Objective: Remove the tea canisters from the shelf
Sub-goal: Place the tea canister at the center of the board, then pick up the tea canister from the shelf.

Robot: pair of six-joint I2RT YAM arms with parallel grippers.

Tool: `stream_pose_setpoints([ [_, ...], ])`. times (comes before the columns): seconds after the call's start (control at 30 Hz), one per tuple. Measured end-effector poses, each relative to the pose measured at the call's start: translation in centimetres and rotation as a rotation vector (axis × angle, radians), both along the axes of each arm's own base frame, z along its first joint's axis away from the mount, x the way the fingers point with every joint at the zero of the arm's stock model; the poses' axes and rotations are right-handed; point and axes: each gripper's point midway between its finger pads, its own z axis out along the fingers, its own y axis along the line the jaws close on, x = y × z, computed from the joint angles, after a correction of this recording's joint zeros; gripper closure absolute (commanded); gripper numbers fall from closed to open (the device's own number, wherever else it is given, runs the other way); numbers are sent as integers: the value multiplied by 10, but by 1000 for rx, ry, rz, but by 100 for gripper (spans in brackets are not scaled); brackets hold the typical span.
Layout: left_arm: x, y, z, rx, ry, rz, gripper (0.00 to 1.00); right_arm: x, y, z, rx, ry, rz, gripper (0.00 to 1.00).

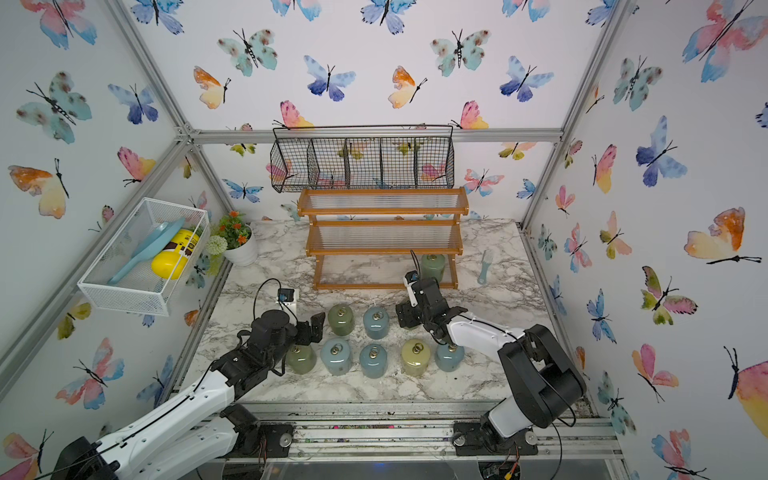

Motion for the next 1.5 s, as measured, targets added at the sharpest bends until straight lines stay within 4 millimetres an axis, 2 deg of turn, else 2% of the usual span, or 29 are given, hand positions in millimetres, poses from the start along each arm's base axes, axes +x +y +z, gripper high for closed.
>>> stream_pose_setpoints([
  [0.3, 0, -1, 0, -5, 3, -2, 2, -4, -3, -2, -12, 18, -4, 12],
  [0.53, 0, -1, -2, -4, 9, -2, 1, -4, -4, 11, 3, -7, -10, 9],
  [0.73, 1, -3, -4, -6, 13, -7, 2, -2, -8, 17, -6, -19, -31, 0],
  [0.8, 1, -3, -4, -6, 13, -8, 2, 1, -10, 25, -9, -39, -44, 2],
  [0.97, 1, -3, -3, -8, 10, -8, 2, 21, -22, 50, 6, -97, -97, 2],
  [1.2, 1, -3, -2, -9, 8, -8, 2, 62, -72, 67, 23, -143, -219, 2],
  [1.33, 1, -3, -2, -9, 8, -8, 2, 81, -73, 71, 20, -160, -207, 2],
  [1.5, 1, -3, -2, -9, 8, -7, 1, 94, -73, 61, 10, -152, -185, 2],
])
